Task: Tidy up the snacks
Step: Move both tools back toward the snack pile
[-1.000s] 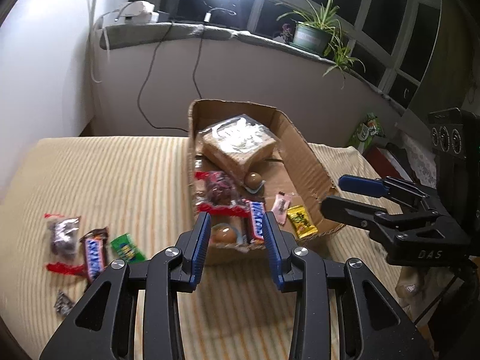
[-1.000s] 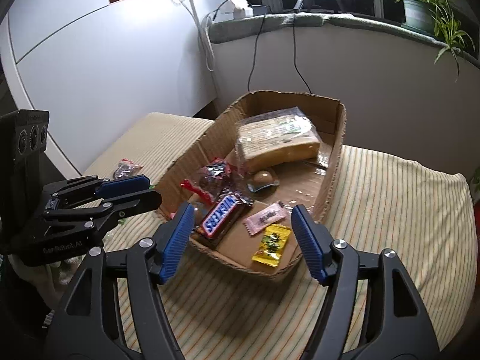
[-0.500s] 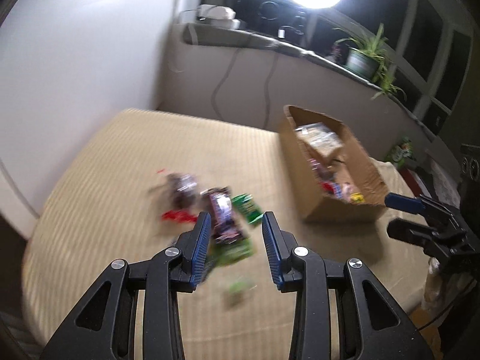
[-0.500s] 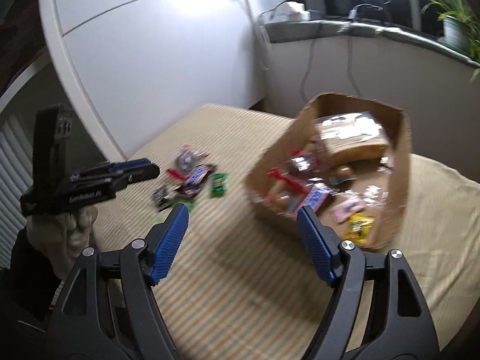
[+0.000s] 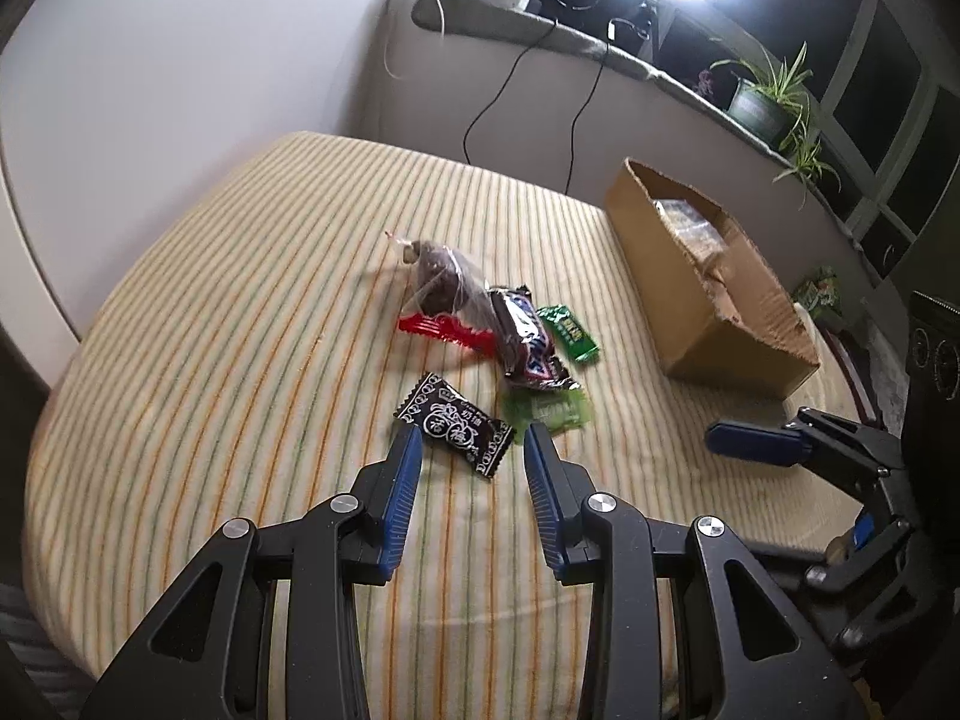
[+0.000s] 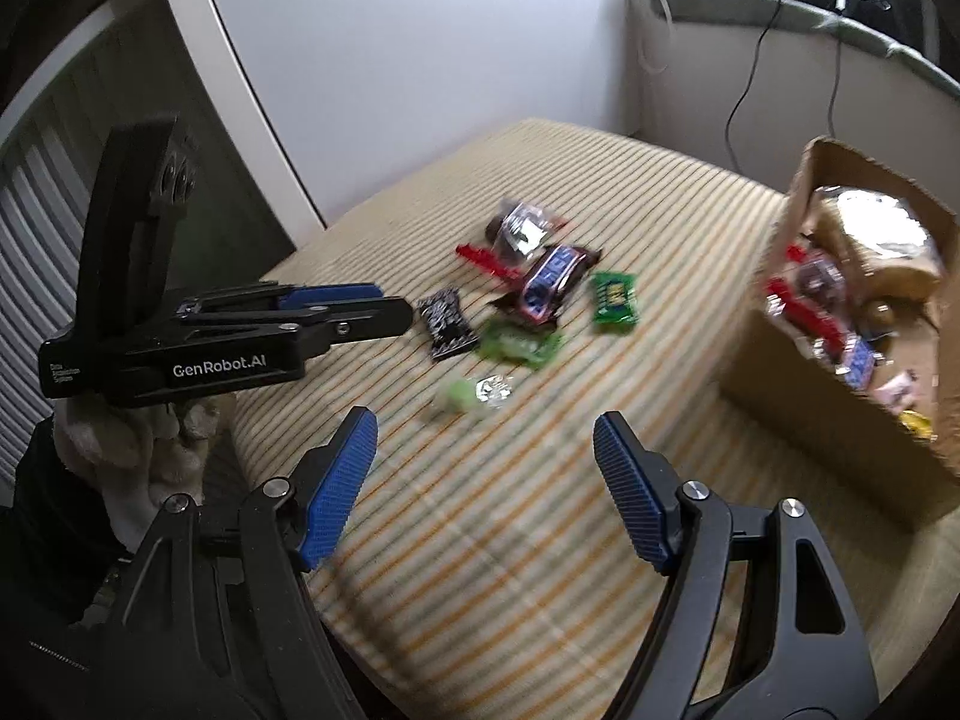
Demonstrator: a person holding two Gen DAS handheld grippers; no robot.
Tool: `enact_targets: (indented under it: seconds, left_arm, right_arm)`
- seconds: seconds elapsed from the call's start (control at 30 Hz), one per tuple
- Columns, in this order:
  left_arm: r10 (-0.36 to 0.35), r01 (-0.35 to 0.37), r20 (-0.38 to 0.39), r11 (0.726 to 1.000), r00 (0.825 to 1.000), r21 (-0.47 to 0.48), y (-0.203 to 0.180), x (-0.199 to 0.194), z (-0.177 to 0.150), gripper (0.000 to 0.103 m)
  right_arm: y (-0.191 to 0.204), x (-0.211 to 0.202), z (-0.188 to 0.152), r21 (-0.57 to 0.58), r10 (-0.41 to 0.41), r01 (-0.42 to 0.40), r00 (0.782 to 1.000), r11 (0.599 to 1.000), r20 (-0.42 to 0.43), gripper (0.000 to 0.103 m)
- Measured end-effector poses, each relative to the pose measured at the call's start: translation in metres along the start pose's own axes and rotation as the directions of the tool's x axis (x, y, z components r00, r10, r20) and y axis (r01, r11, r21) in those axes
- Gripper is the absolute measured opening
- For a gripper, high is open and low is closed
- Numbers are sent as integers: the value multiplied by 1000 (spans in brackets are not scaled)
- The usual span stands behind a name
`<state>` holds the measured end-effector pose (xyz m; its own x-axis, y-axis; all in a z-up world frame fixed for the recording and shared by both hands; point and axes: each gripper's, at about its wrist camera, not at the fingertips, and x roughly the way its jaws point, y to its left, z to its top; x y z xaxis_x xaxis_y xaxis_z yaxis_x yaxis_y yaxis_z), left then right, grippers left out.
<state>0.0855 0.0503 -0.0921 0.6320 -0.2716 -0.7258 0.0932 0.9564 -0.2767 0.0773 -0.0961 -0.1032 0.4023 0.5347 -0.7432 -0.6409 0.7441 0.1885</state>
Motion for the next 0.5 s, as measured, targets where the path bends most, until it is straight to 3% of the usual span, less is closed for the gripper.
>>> enact_targets:
  seconds: [0.13, 0.17, 0.2, 0.3, 0.5]
  left_arm:
    - [36, -35, -17, 999, 999, 35, 1, 7, 0, 36]
    - [47, -46, -22, 998, 999, 40, 2, 9, 1, 49]
    - [57, -56, -21, 998, 998, 43, 2, 10, 1, 55]
    - [53, -51, -28, 997, 998, 58, 2, 15, 2, 55]
    - [94, -86, -41, 983, 995, 165, -6, 25, 4, 55]
  right_arm:
    - [5, 17, 0, -11, -9, 9, 1000, 1000, -28, 77]
    - [6, 22, 1, -16, -17, 16, 999, 1000, -32, 77]
    - [6, 25, 2, -20, -23, 22, 999, 1000, -36, 74]
    - [10, 35, 3, -27, -23, 21, 998, 999, -54, 69]
    - [22, 48, 6, -77, -51, 46, 996, 996, -68, 69]
